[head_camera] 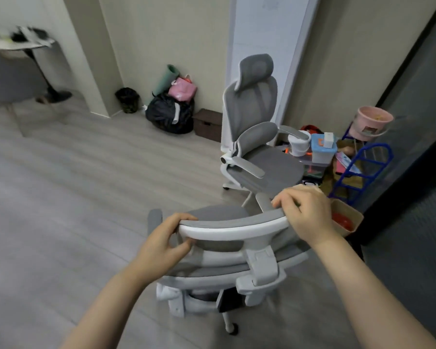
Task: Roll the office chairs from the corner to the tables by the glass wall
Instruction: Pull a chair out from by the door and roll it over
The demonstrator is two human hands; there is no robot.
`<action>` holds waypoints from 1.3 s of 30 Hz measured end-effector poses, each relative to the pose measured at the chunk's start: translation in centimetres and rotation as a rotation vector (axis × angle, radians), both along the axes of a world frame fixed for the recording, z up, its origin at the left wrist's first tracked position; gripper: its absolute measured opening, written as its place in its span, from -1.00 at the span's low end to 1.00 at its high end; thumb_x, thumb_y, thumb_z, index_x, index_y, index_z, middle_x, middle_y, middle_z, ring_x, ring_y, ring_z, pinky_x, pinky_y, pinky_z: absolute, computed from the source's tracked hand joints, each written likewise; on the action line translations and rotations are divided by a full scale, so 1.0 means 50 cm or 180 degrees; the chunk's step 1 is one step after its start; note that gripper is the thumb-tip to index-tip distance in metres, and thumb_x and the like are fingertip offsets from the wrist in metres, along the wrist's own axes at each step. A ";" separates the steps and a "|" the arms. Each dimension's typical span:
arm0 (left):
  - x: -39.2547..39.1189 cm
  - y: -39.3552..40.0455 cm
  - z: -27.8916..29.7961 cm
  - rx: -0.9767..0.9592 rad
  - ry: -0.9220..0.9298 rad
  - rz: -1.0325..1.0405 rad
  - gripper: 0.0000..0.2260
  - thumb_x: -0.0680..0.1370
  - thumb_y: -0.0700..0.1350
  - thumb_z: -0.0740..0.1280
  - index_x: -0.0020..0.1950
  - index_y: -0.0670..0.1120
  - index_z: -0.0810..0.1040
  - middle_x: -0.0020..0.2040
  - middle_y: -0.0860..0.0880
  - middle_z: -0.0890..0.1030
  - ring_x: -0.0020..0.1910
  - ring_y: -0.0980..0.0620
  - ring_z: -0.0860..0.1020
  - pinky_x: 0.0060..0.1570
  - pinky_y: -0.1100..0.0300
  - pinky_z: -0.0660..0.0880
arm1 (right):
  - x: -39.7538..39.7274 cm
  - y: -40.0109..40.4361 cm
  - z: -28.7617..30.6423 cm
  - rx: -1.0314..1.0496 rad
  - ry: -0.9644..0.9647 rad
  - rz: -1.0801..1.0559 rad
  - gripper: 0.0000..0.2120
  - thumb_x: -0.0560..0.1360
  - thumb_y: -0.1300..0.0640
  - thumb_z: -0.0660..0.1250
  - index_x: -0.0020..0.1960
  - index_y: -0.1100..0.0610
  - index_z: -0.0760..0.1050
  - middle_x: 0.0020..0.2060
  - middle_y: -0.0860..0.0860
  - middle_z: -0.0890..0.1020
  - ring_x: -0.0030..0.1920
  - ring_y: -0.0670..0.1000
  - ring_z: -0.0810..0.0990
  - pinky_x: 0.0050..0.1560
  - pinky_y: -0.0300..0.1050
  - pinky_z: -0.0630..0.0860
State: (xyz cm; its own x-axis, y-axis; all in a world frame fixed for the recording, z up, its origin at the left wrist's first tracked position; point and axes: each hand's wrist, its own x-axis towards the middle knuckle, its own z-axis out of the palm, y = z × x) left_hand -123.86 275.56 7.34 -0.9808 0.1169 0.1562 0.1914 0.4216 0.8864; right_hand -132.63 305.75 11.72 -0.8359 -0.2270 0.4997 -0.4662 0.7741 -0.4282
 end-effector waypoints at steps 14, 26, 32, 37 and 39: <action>0.120 -0.379 0.019 -0.0901 0.1097 0.2199 -0.77 0.55 -0.04 0.17 0.03 -0.05 0.60 -0.01 0.04 0.52 0.10 0.10 0.46 0.13 0.27 0.34 | -0.047 -0.582 -0.080 -0.0643 0.0971 0.1477 -0.70 0.47 0.12 0.09 -0.35 0.12 0.50 -0.41 -0.03 0.51 -0.36 0.05 0.40 -0.22 -0.05 0.29; 0.113 -0.690 -0.020 -0.0947 0.1331 0.4139 -0.73 0.53 -0.06 0.10 -0.21 -0.08 0.56 -0.20 -0.03 0.49 -0.07 0.09 0.43 -0.04 0.29 0.31 | -0.137 -1.046 -0.086 -0.0919 0.0673 0.2482 -0.75 0.45 0.12 0.11 -0.37 0.18 0.35 -0.45 0.05 0.39 -0.39 0.08 0.29 -0.23 -0.10 0.16; 0.104 -0.845 -0.016 -0.0894 0.1157 0.4972 -0.75 0.55 -0.06 0.08 -0.25 0.05 0.48 -0.26 0.05 0.45 -0.15 0.03 0.43 -0.15 0.18 0.36 | -0.175 -1.286 -0.080 -0.0915 0.0518 0.3104 -0.76 0.46 0.12 0.11 -0.35 0.17 0.35 -0.44 0.05 0.38 -0.38 0.08 0.28 -0.20 -0.13 0.12; 0.099 -0.985 -0.012 -0.0869 0.1187 0.5474 -0.70 0.55 -0.08 0.07 -0.32 -0.04 0.48 -0.29 0.07 0.44 -0.20 -0.02 0.43 -0.23 -0.01 0.41 | -0.184 -1.474 -0.079 -0.0945 0.0349 0.3433 -0.77 0.47 0.12 0.10 -0.34 0.14 0.32 -0.44 0.01 0.35 -0.37 0.02 0.24 -0.23 -0.13 0.12; 0.102 -1.045 -0.012 -0.0846 0.1168 0.5649 -0.68 0.55 -0.07 0.06 -0.32 -0.10 0.49 -0.29 -0.01 0.46 -0.21 -0.02 0.44 -0.22 -0.03 0.43 | -0.183 -1.553 -0.082 -0.0934 0.0278 0.3527 -0.76 0.47 0.11 0.10 -0.34 0.15 0.33 -0.44 0.03 0.38 -0.38 0.05 0.29 -0.26 -0.08 0.17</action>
State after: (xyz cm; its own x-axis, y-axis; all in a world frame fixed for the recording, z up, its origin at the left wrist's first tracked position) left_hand -118.76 223.33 6.72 0.1158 -0.8464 0.5197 -0.4395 0.4256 0.7910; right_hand -141.80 228.12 7.62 -0.2098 -0.6814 0.7013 -0.8658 -0.2039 -0.4570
